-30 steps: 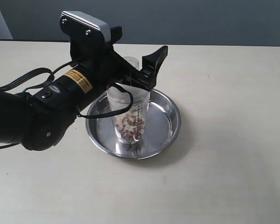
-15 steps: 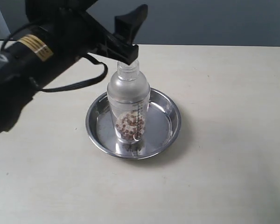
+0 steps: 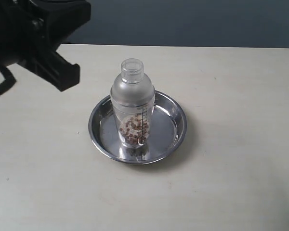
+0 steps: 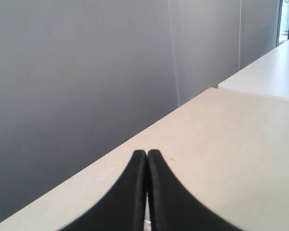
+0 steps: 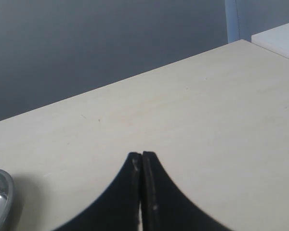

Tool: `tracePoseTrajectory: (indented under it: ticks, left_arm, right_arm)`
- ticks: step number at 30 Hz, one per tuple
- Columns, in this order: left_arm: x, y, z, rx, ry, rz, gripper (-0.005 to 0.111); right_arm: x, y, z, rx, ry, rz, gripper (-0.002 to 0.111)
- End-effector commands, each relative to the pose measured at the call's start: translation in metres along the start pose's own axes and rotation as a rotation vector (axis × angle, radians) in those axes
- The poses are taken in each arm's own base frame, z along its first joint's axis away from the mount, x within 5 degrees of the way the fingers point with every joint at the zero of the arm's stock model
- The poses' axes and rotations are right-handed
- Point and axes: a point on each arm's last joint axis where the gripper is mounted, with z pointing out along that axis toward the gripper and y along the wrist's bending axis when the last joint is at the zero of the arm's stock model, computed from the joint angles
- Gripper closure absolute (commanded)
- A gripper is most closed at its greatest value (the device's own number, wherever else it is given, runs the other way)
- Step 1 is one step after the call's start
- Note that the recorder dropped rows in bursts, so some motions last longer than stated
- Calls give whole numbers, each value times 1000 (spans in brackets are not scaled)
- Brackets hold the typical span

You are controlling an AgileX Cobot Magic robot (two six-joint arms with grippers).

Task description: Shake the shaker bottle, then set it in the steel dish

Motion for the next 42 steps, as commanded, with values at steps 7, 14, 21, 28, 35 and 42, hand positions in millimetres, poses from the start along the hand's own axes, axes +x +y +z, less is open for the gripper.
tracePoseTrajectory:
  ticks: [7,14,21,28,35,42]
  left_arm:
    - [-10,-1,-44,34,26,75,106]
    - [7,6,-61,-41,-49,-30,106]
    - [52,11,-88,-156,-82,-15,106]
    - [111,12,-117,-310,-58,-94,106]
    - [154,5,-139,-424,-50,-188,106]
    - [171,3,-142,-460,65,-267,106]
  right_arm:
    - [0,0,0,-1,-9,-9,109]
    - [0,0,0,-1,-9,-9,109]
    - [0,0,0,-1,-9,-9,109]
    - [0,0,0,-1,-9,-9,109]
    - [0,0,0,-1,-9,-9,109]
    - [0,0,0,-1,-7,-9,109]
